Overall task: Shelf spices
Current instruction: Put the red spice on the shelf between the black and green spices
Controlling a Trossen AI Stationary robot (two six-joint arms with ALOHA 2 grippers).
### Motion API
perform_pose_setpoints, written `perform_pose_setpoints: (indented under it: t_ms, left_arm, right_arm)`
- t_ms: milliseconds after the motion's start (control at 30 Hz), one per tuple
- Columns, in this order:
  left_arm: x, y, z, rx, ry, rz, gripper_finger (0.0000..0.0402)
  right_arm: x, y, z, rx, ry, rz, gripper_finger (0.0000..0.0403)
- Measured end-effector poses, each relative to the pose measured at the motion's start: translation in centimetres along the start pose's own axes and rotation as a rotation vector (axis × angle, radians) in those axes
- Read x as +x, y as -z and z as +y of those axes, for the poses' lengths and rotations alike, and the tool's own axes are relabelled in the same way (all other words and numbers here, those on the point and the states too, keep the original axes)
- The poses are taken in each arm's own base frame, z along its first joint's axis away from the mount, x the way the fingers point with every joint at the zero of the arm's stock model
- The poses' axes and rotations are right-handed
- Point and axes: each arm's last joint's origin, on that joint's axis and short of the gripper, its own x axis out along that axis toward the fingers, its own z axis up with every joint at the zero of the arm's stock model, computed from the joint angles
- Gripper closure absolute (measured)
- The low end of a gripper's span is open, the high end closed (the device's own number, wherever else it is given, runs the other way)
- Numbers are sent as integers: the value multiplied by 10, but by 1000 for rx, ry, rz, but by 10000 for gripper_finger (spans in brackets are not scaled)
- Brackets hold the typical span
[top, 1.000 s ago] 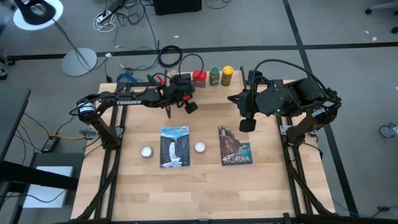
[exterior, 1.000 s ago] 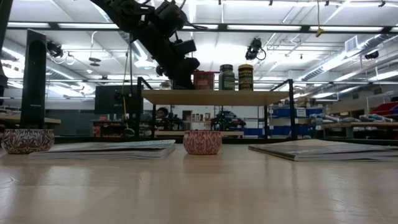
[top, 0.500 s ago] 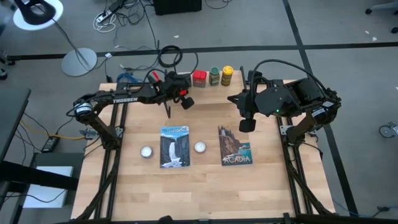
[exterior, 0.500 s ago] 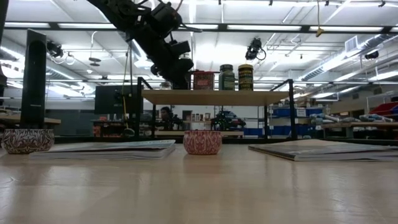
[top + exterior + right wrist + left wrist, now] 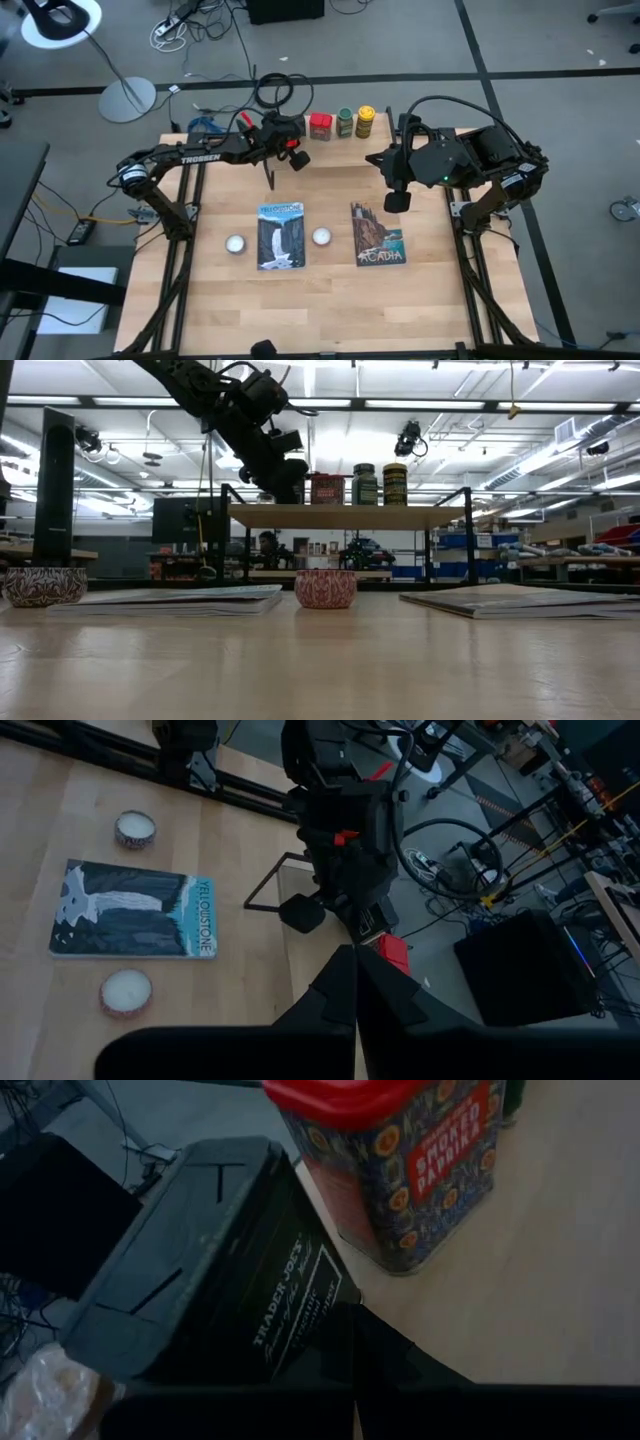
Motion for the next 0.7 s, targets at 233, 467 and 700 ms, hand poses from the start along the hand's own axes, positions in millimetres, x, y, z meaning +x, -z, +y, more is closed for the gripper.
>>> perform_pose_setpoints:
  t_ms: [233,467,700]
  left_arm:
    - [0,-1,0,0,27,-20,401]
    - [-14,-11,-7,28,33,-90,401]
    - [-53,-27,8,12,-16,-192,401]
  right_arm:
    - [0,0,0,1,1,0,403]
    - [0,0,0,1,1,0,403]
    - [17,0,-3,16,-29,24,403]
